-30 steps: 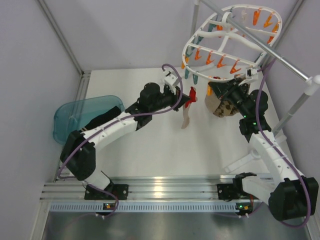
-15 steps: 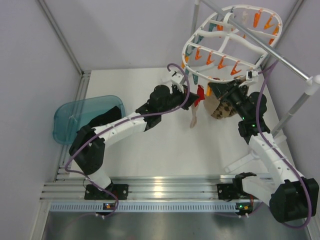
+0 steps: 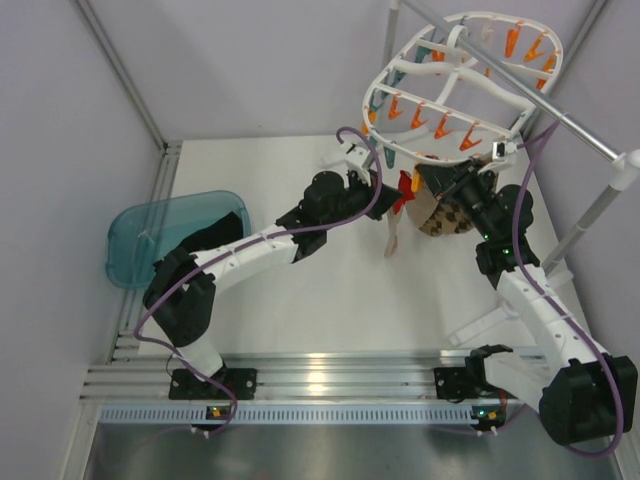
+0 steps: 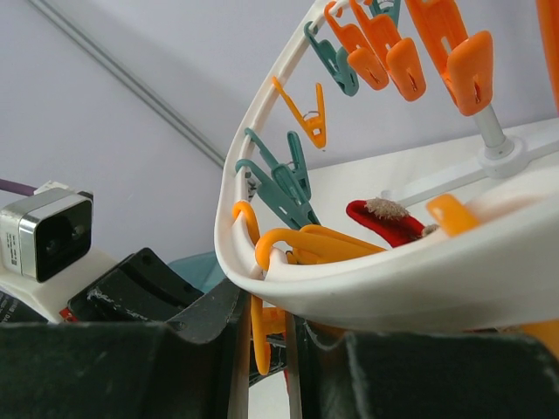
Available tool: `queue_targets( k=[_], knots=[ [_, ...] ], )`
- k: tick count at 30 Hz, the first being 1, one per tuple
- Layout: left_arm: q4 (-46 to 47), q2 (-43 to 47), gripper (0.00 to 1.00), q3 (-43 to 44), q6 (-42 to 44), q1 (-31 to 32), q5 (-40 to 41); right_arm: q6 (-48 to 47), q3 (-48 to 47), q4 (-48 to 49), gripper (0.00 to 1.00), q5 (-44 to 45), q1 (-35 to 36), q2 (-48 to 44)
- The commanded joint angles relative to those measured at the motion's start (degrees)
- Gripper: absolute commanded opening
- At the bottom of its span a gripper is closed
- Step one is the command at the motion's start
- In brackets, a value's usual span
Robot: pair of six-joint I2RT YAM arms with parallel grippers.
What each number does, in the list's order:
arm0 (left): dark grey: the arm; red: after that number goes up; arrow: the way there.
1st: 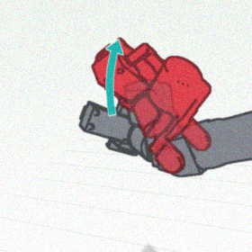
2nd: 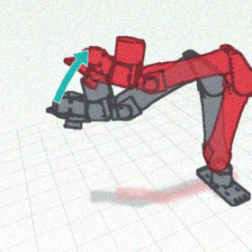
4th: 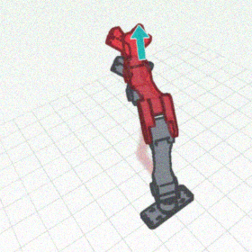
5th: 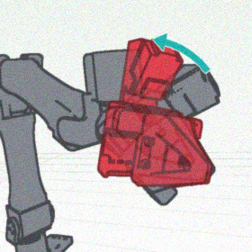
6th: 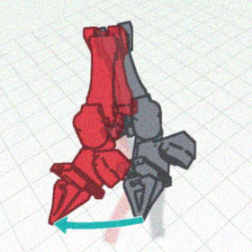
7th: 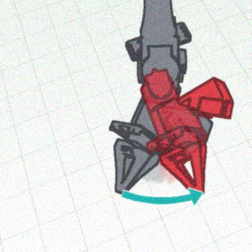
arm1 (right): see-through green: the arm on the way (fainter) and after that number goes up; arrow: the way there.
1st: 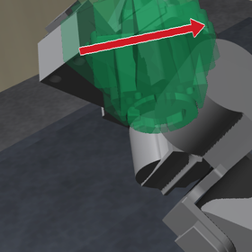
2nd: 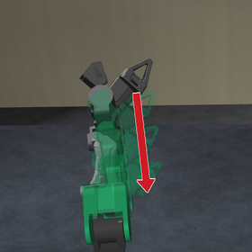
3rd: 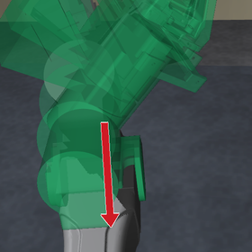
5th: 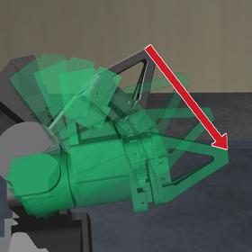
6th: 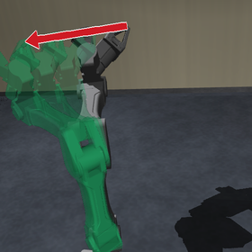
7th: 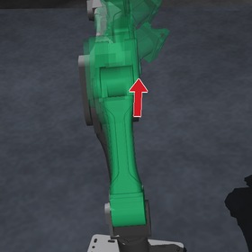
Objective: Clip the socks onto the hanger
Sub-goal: Clamp the sock onto the hanger.
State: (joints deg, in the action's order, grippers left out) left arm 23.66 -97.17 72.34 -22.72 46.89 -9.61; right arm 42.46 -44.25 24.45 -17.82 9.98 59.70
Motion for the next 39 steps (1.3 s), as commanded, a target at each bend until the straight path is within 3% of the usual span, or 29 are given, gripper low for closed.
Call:
queue_targets(
  k=[1, 26, 28, 29, 31, 37, 39],
  knots=[
    [5.7, 0.0, 0.00, 2.5, -1.3, 0.4, -0.8, 1.1, 0.5, 1.6, 0.00, 3.1, 0.0, 0.2],
    [9.8, -0.9, 0.00, 4.0, -4.2, 0.8, -4.3, -0.9, 1.7, 3.1, 0.00, 2.0, 0.0, -0.1],
    [9.7, -0.9, 0.00, 3.9, -4.1, 0.8, -4.1, -1.1, 1.5, 3.4, 0.12, 1.1, 0.1, -0.2],
    [9.7, -0.9, 0.00, 3.9, -4.0, 0.8, -4.3, -1.1, 1.5, 3.5, 0.24, 0.7, 0.0, -0.3],
    [9.7, -0.8, 0.00, 3.8, -3.8, 0.8, -4.1, -1.6, 1.5, 3.3, 0.32, -0.1, 0.1, -0.5],
    [8.6, -1.1, 0.00, 4.0, -2.5, 0.8, -4.5, -2.4, 1.5, 0.2, 0.47, 0.0, 0.0, -1.9],
    [7.5, -0.9, 0.13, 4.0, -1.4, 0.7, -4.6, -2.9, 1.5, -0.8, 0.50, 0.2, 0.0, -2.7]
  ],
)
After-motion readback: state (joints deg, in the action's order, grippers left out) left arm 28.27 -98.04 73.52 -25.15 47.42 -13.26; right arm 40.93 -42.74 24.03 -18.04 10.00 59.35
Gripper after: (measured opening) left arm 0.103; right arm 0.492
